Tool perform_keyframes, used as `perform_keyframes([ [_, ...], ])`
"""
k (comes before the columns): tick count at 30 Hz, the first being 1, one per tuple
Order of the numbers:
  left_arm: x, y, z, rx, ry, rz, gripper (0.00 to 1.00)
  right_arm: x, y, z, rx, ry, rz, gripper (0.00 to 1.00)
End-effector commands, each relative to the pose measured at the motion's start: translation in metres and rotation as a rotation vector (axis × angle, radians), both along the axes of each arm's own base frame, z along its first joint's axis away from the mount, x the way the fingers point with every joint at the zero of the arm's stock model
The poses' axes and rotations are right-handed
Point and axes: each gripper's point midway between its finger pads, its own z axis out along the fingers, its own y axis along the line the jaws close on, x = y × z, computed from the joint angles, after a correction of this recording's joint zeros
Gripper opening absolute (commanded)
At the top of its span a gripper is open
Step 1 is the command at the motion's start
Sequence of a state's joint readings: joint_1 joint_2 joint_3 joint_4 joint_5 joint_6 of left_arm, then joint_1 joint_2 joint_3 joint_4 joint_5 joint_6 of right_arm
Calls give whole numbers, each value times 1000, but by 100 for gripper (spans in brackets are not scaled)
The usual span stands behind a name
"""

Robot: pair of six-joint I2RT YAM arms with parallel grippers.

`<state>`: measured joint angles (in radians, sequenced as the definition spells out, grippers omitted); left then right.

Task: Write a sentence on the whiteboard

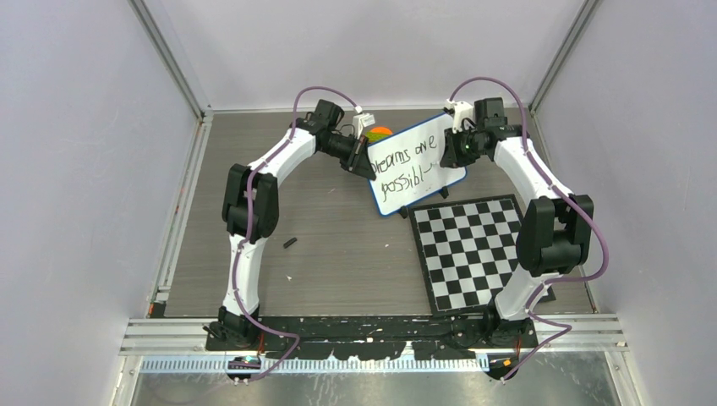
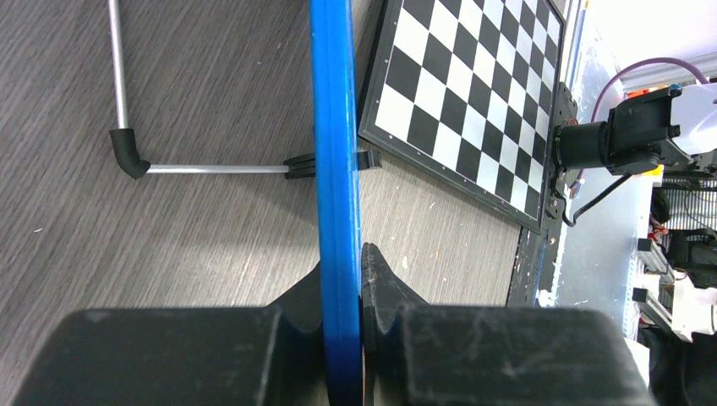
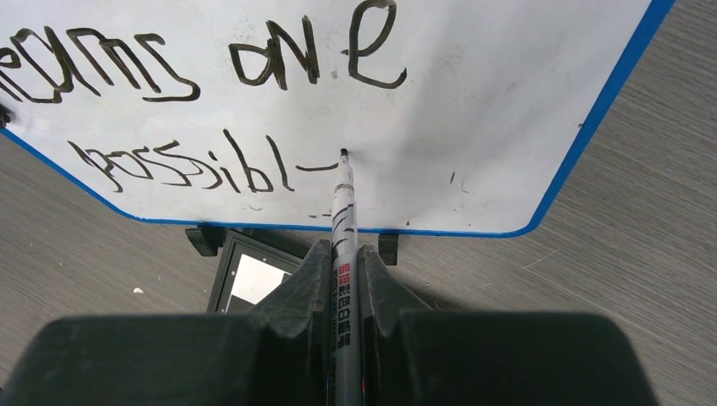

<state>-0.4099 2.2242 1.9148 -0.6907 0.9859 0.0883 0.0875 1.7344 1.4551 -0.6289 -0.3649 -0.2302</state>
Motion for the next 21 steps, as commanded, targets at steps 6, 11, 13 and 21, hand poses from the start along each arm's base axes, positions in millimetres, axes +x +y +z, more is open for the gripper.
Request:
perform_keyframes([
  [6, -3, -6, -10, 19, -5, -24, 0, 9, 17, 14, 29, -52, 39, 0],
  [11, -3, -6, -11, 21, -3, -24, 0, 3, 18, 10, 30, -41, 44, 0],
  [13, -3, -6, -11, 21, -4, -24, 0, 2, 18, 8, 27, -37, 47, 0],
  [21, -3, -6, -10, 23, -4, -23, 0, -10, 19, -7, 41, -1, 47, 0],
])
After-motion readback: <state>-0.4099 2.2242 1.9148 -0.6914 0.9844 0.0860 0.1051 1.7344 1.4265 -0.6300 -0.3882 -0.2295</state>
